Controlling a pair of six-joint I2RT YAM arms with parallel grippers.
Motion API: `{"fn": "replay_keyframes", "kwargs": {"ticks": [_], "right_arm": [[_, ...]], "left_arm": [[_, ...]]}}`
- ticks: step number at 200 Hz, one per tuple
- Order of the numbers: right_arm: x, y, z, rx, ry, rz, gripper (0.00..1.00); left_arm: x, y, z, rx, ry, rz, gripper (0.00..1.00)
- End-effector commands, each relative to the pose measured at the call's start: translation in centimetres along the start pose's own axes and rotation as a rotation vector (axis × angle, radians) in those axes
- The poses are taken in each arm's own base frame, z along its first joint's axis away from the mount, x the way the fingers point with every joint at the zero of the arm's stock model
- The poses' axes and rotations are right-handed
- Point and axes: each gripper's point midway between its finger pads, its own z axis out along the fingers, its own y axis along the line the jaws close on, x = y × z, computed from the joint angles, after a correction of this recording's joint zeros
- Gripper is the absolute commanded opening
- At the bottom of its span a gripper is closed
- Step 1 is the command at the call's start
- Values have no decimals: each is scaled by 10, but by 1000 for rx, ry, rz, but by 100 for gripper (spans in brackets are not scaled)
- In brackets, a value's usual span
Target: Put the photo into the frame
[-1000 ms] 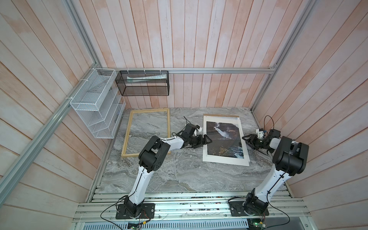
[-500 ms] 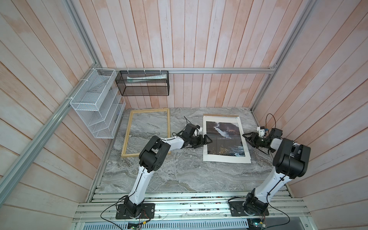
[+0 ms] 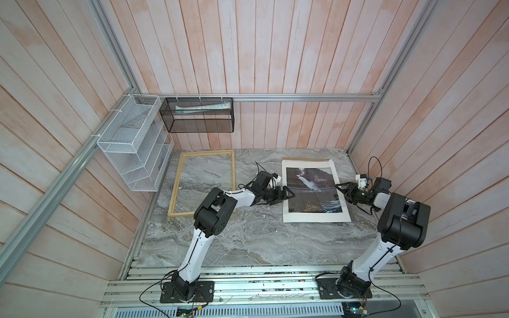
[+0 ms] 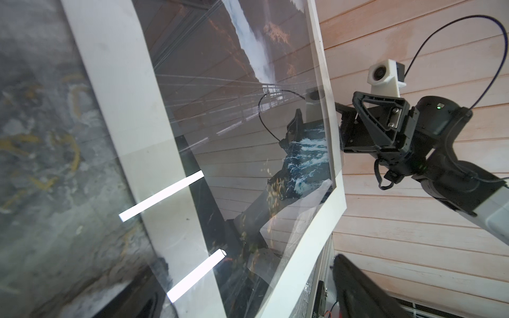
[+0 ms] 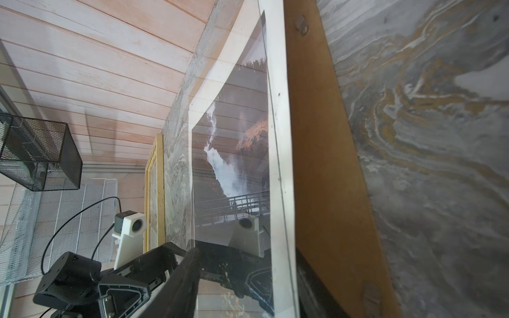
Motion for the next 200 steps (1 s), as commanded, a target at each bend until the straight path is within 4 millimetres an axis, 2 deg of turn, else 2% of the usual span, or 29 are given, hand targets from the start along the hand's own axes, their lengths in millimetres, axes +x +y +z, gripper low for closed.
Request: {"fn": "replay_keyframes", "kwargs": {"ticks": [1, 28, 77, 152, 171, 200], "right_arm": [[11, 14, 6, -58, 39, 1, 52], [10, 15, 5, -43, 33, -7, 51], [5, 2, -1, 74, 6, -23, 52], [1, 8, -8, 101, -17, -47, 58], [3, 2, -7, 116, -10, -27, 60], [7, -18, -7, 165, -9, 27, 61]], "left_arm": [[29, 39, 16, -92, 72, -80, 95], [30, 39, 17, -93, 75, -81, 95], [34, 42, 15, -105, 86, -78, 95], [35, 43, 14, -108, 85, -77, 95], [35, 42, 14, -107, 86, -77, 95], [36, 41, 12, -107, 85, -72, 94]]}}
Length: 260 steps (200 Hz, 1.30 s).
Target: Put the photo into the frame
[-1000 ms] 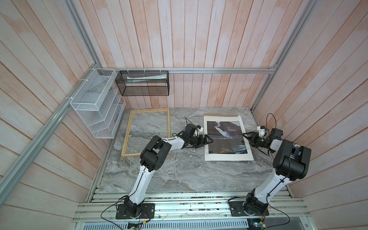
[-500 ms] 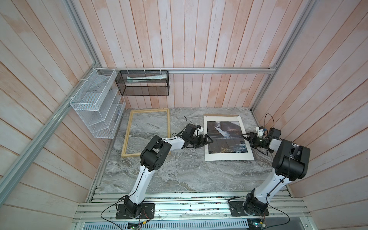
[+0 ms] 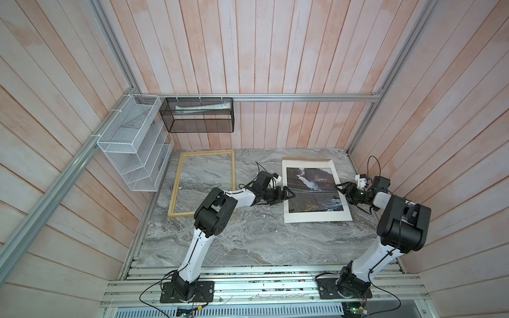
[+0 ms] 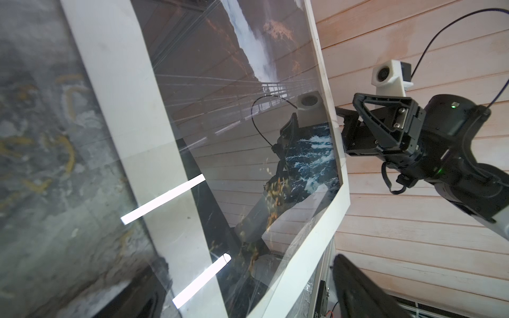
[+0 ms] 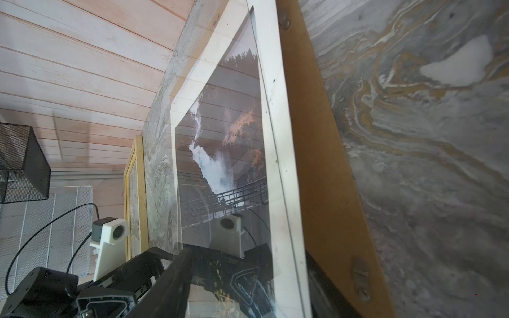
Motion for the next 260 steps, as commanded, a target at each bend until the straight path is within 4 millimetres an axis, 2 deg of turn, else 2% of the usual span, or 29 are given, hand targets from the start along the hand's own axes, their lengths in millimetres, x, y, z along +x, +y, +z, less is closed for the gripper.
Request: {"fn": "replay_keyframes", "kwargs": {"ticks": [1, 31, 68, 122, 178, 260], "right_arm": [[6, -14, 0, 49, 10, 36, 61], [10, -29, 0, 117, 16, 51, 61], [14, -31, 1, 116, 27, 49, 62], [18, -35, 5, 118, 37, 56, 60], [17, -36, 5, 118, 38, 57, 58], [17, -33, 6, 108, 41, 51, 57]], "left_arm": [[35, 41, 11, -106, 82, -80, 94], [36, 41, 10, -106, 81, -78, 95], [35, 37, 11, -78, 79, -77, 94], [22, 16, 8, -21, 45, -67, 93], [4, -16, -9, 23, -36, -57, 92], [-7, -44, -18, 119, -79, -46, 90]]}}
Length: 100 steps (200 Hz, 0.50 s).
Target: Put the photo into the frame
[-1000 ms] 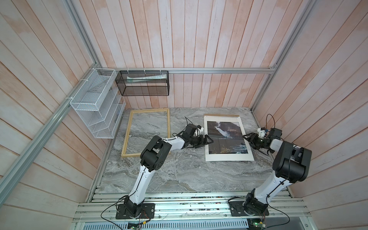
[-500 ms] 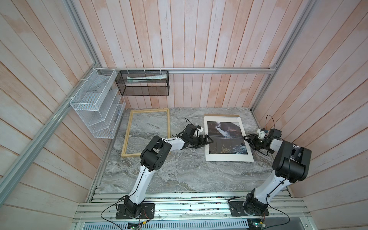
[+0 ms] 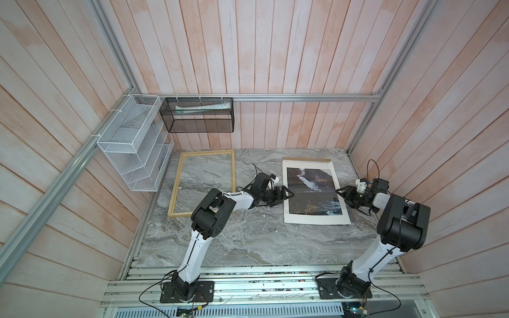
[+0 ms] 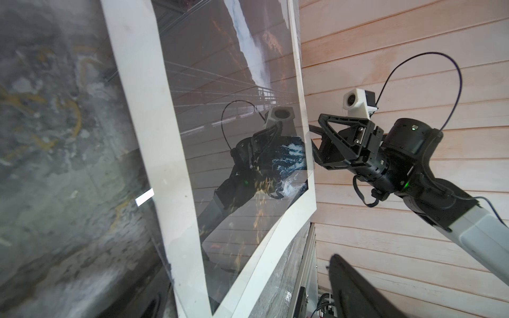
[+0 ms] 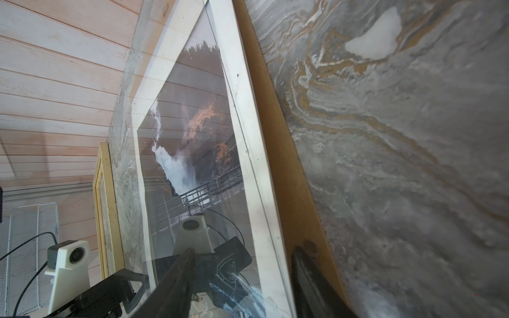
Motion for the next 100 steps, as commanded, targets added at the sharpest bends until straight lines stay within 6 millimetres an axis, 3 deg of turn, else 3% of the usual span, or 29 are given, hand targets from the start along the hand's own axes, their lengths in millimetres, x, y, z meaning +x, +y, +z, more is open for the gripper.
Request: {"fn": "replay_keyframes", "kwargs": {"ticks": [1, 68, 100], "right_arm": [[9, -4, 4, -4, 34, 15, 57], [10, -2, 5, -10, 39, 14, 57], [11, -2, 5, -8, 40, 13, 57]], "left_arm": [[-6, -34, -6, 83, -25, 46, 90], [-11, -52, -13, 129, -46, 60, 85], [-10, -61, -16, 184, -55, 67, 63]]}}
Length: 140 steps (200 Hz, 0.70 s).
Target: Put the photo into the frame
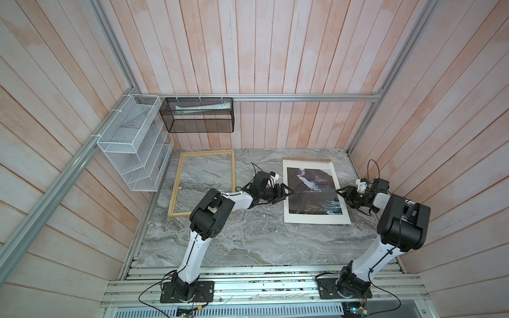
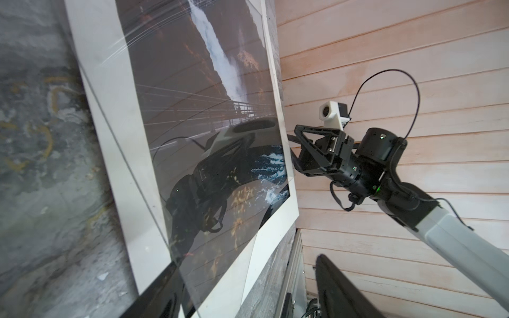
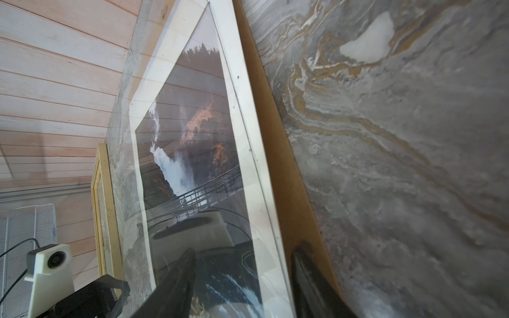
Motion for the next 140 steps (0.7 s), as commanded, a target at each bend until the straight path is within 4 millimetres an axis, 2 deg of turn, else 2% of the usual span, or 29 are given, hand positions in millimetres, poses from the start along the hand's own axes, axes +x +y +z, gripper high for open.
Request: {"fn": "replay_keyframes", "kwargs": {"ticks": [1, 30, 57, 140], "right_arm": [[12, 0, 6, -16, 45, 16, 57], [14, 0, 7, -18, 48, 17, 56], [14, 2, 7, -22, 48, 10, 56], [14, 2, 5, -10, 45, 5, 56]], "left_arm": [[0, -40, -6, 118, -7, 70, 62], [-1, -38, -6, 108, -19, 63, 60], [-3, -25, -2, 46, -17, 41, 56], [-2, -15, 1, 26, -6, 20, 32]]}}
